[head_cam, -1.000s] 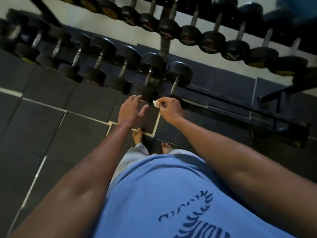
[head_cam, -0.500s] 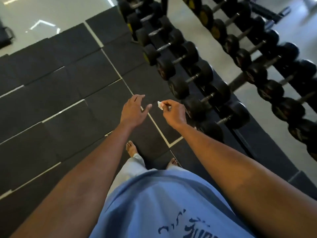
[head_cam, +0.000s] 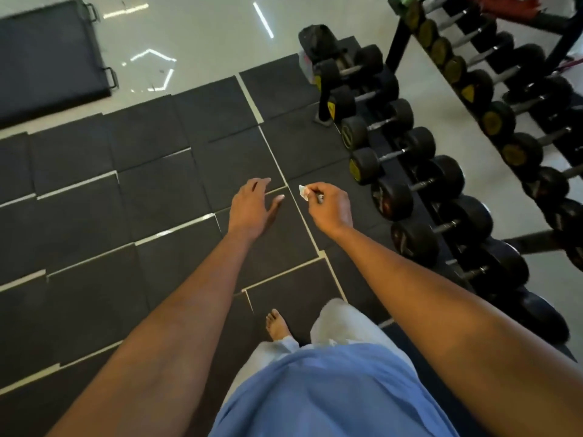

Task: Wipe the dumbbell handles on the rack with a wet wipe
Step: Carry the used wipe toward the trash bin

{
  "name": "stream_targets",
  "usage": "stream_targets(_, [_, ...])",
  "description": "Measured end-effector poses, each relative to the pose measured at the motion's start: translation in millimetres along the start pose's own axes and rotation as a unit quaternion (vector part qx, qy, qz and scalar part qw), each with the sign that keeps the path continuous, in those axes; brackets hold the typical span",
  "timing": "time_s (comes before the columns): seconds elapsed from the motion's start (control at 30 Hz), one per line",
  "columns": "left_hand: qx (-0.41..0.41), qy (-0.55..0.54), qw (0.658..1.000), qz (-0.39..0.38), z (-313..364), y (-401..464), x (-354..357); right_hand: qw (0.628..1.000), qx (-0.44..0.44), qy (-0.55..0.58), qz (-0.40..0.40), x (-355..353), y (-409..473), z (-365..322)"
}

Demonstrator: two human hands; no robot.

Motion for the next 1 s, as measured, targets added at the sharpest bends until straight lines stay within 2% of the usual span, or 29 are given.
stream_targets(0.3, [0.01, 0.038, 0.999, -0.016, -56.8, 199.6, -103.5, 1.0, -0.01, 0.019, 0.016, 7.1, 213.4, -71.1])
stream_targets(0.7, [0.003, 0.056, 0.998, -0.034, -85.8, 491.6, -224.7, 0.999, 0.004, 0.027, 0.038, -47.8, 510.2, -142.7])
stream_targets(0.9, [0.046, 0.053, 0.996, -0.054, -94.8, 658.7, -264.5, 0.998, 0.023, 0.018, 0.064, -71.1, 652.8, -159.8])
stream_targets(1.0, [0.083, 0.052, 0.992, -0.077, -91.1, 742.2, -280.1, 0.993, 0.062, 0.014, 0.096, -86.0, 718.2, -161.3])
Point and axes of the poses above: each hand's wrist, its own y-axis towards the middle knuckle, its own x-axis out of the palm, z = x × y, the point moved 9 cm from there along y, towards the middle knuckle, and after that the axes turned 13 degrees about -z, right-handed, at the moved point
